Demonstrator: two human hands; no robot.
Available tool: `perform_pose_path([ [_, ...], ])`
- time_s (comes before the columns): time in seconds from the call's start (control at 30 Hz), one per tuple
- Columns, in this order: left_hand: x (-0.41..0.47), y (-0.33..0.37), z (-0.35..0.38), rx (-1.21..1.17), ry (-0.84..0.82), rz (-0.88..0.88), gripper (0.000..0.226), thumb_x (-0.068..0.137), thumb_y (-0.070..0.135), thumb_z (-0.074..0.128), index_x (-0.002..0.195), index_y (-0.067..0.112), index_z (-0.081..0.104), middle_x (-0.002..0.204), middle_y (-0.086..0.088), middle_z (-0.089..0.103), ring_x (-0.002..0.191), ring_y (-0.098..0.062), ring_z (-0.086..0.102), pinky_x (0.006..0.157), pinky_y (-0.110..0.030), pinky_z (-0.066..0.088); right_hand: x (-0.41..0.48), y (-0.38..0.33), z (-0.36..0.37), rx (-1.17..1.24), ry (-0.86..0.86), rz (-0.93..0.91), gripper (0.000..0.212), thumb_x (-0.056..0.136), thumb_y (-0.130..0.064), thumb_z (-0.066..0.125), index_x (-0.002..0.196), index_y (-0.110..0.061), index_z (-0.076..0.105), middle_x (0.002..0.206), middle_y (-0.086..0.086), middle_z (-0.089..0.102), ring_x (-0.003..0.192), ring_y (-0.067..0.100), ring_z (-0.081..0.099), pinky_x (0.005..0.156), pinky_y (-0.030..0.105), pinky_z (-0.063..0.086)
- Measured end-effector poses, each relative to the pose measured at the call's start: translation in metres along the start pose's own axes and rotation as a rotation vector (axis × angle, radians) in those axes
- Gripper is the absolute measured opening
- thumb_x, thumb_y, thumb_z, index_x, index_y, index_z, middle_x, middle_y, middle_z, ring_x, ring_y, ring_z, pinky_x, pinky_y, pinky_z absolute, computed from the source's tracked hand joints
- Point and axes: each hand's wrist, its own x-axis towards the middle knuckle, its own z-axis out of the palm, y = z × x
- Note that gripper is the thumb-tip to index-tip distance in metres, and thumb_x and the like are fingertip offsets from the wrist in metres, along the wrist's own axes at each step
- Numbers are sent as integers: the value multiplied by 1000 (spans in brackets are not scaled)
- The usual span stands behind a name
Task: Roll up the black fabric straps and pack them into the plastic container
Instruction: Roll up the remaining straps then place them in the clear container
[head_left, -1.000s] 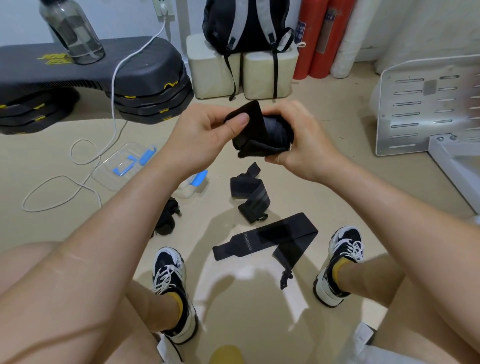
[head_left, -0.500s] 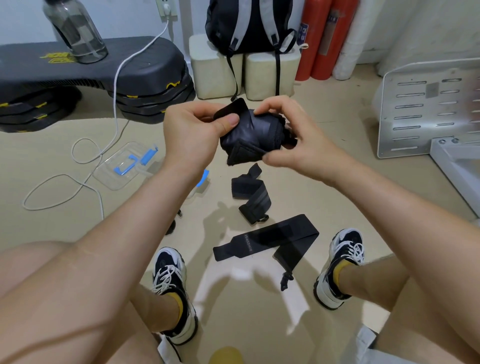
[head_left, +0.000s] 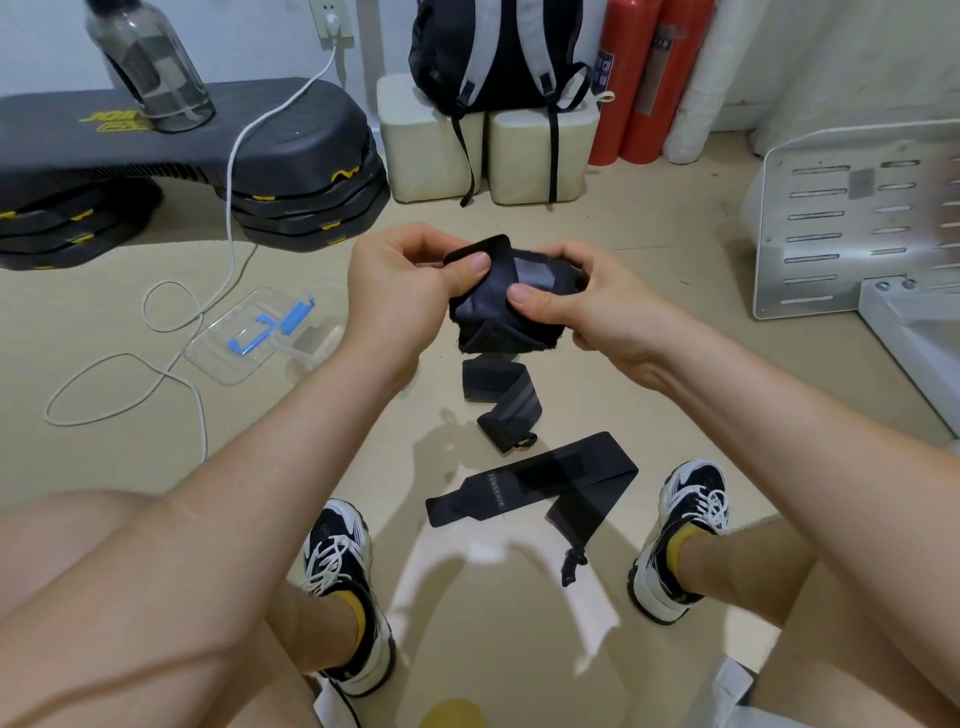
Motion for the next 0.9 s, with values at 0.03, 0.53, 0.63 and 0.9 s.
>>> perform_pose_path([
  [0.03, 0, 0, 0, -32, 4, -33, 21, 78, -4, 75, 70, 14, 67, 64, 6, 67, 65, -10, 63, 70, -27, 57, -1, 0, 1, 4, 18, -26, 28, 88, -9, 72, 110, -14, 56, 85, -5, 58, 50, -11, 56, 45, 7, 38],
  [0.53, 7, 4, -1, -120, -353, -174, 43, 97, 46, 52, 121, 13, 64, 111, -10, 72, 96, -22, 70, 79, -41, 59, -3, -19, -9, -55, -65, -258, 36, 84, 5, 71, 110, -14, 54, 90, 0, 54, 59, -9, 57, 51, 7, 42],
  [0.63, 4, 5, 3, -189, -359, -221, 41, 101, 43, 48, 122, 11, 61, 111, -14, 71, 92, -29, 71, 67, -41, 59, -1, -18, -12, -89, -89, -265, 38, 83, 0, 75, 108, -21, 56, 99, 3, 58, 72, -4, 63, 60, 13, 49],
  [0.9, 1, 3, 6, 5, -267, 217, 7, 94, 22, 63, 91, 26, 68, 77, 16, 67, 78, -3, 63, 71, -21, 52, -3, -32, -28, -439, -241, -60, 49, 82, -52, 66, 124, -27, 61, 93, -9, 68, 73, -1, 63, 55, 10, 42],
])
